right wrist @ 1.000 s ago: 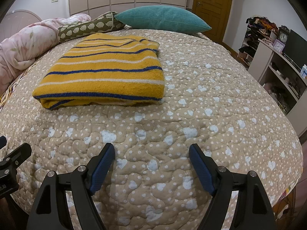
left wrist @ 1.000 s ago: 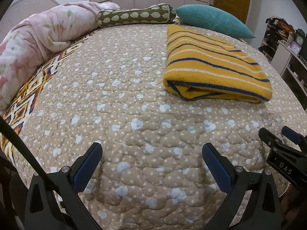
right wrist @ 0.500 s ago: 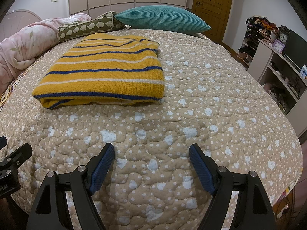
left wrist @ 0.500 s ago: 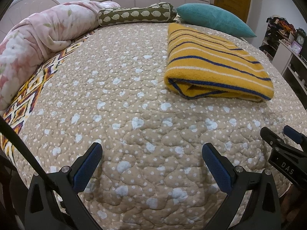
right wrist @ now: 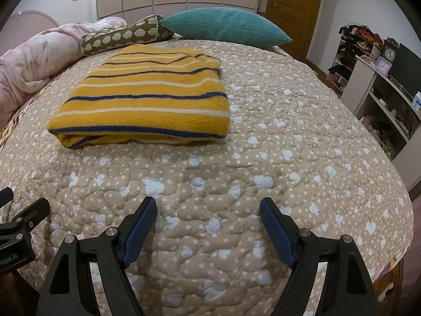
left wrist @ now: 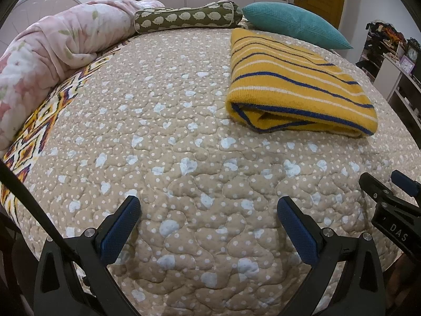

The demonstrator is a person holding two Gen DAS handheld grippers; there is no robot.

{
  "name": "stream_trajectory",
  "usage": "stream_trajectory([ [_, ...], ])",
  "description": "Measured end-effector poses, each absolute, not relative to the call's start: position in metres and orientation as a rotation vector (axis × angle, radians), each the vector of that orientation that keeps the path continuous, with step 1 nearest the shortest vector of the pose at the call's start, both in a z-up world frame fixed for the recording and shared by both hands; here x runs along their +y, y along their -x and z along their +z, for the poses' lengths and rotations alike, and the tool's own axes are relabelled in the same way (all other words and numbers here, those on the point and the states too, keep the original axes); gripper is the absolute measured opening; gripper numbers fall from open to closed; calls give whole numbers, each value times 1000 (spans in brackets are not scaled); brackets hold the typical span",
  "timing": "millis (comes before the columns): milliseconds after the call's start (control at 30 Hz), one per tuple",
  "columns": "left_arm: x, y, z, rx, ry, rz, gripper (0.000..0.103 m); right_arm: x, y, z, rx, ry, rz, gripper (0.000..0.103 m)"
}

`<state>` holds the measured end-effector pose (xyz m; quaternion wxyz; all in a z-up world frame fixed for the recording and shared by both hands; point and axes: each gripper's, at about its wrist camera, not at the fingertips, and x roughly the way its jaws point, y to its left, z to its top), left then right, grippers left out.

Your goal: Fold small clothes

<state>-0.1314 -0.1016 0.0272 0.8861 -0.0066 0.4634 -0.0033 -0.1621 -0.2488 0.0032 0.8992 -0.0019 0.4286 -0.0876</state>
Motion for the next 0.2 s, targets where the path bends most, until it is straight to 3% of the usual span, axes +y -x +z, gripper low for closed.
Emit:
stream_trajectory([
  [200, -103, 131, 25, 963, -1, -17, 103, -247, 159, 4, 891, 10, -180, 85],
])
